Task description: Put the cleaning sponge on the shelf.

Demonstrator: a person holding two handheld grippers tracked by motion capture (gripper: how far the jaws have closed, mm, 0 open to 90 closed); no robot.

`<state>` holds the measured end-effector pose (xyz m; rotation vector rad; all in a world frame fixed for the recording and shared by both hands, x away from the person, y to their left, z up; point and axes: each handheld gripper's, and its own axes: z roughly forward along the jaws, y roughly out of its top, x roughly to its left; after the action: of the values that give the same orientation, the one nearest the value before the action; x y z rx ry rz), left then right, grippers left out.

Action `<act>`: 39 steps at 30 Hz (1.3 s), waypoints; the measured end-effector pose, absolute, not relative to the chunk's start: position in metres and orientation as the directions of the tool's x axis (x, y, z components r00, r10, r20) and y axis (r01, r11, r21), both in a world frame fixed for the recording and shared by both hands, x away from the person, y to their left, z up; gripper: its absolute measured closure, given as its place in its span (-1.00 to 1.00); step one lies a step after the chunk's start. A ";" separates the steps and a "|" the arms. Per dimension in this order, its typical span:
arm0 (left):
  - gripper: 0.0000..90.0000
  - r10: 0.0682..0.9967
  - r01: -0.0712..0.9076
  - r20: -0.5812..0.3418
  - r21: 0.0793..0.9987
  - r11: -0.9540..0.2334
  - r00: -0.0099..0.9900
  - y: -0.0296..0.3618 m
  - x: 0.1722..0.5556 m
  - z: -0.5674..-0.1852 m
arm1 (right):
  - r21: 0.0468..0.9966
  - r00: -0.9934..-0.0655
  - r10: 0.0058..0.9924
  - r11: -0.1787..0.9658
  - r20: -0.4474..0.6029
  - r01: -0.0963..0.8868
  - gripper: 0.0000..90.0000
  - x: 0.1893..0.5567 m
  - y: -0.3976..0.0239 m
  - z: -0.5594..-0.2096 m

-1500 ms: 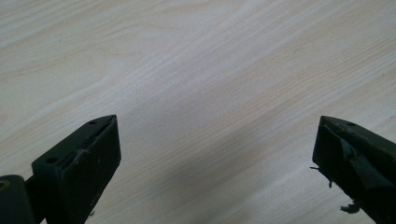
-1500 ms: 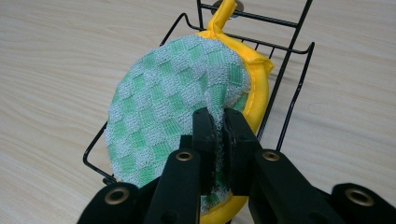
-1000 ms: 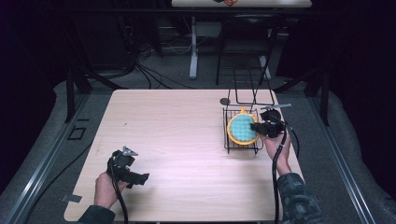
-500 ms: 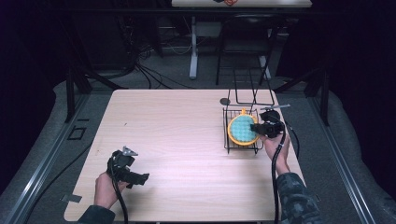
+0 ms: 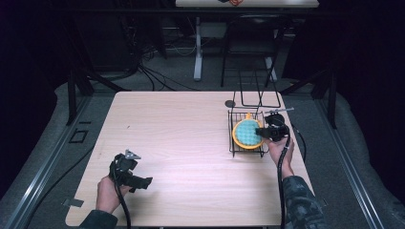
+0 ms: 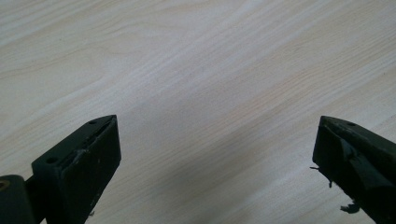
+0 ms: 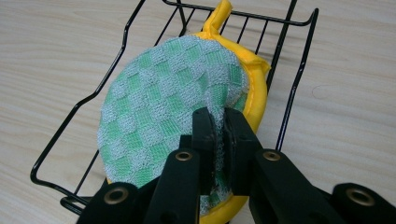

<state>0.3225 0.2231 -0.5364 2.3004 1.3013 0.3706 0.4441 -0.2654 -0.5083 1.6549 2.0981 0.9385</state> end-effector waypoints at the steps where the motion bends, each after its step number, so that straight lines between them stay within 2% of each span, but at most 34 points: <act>1: -0.97 0.858 0.731 0.004 0.520 -0.441 0.514 0.223 0.322 -0.536 | 0.657 -0.285 0.946 0.119 0.152 0.745 0.88 0.444 -0.265 -0.509; 15: -0.97 0.856 0.732 0.003 0.515 -0.445 0.518 0.222 0.322 -0.536 | 0.641 -0.276 0.949 0.116 0.155 0.759 0.86 0.443 -0.265 -0.517; 24: -0.97 0.856 0.732 0.001 0.516 -0.444 0.518 0.222 0.322 -0.536 | 0.647 -0.282 0.948 0.123 0.148 0.753 0.76 0.443 -0.266 -0.517; 28: -0.97 0.856 0.732 0.001 0.517 -0.443 0.517 0.223 0.322 -0.536 | 0.656 -0.280 0.948 0.117 0.149 0.745 0.59 0.442 -0.268 -0.516; 36: -0.97 0.856 0.733 0.001 0.517 -0.442 0.517 0.222 0.322 -0.536 | 0.679 -0.307 0.937 0.118 0.166 0.725 -0.02 0.433 -0.269 -0.510; 39: -0.97 0.856 0.732 0.002 0.517 -0.443 0.517 0.223 0.322 -0.536 | 0.693 -0.321 0.933 0.123 0.164 0.711 -0.20 0.429 -0.270 -0.505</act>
<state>0.3219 0.2226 -0.5362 2.3045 1.2993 0.3640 0.4291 -0.2695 -0.5053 1.6047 2.0951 1.0076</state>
